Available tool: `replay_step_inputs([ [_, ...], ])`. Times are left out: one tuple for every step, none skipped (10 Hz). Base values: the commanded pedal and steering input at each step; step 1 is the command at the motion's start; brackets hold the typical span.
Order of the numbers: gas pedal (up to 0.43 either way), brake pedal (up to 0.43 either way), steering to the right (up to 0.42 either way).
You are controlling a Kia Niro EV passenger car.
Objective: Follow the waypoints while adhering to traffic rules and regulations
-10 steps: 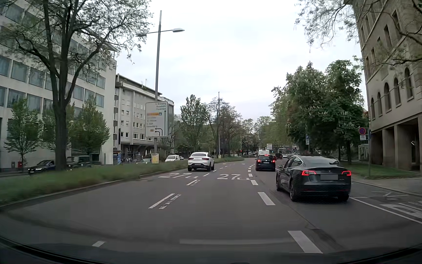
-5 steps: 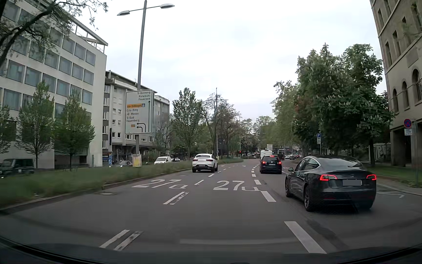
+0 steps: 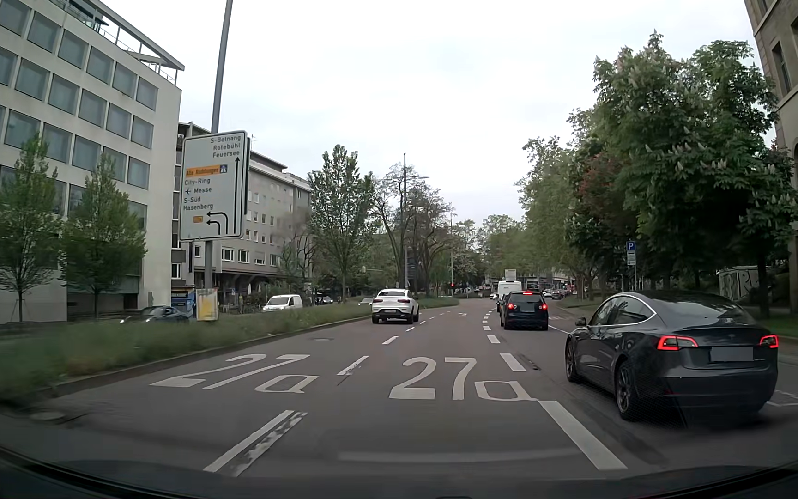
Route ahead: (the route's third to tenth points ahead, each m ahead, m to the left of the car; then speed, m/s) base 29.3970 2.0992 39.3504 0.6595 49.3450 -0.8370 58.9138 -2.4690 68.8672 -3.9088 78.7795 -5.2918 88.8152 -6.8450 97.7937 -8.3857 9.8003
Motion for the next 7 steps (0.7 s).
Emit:
replay_step_inputs([
  [0.0,0.0,0.019],
  [0.0,0.0,0.018],
  [0.008,0.0,0.018],
  [0.039,0.0,0.018],
  [0.047,0.0,0.018],
  [0.059,0.0,0.018],
  [0.079,0.0,0.018],
])
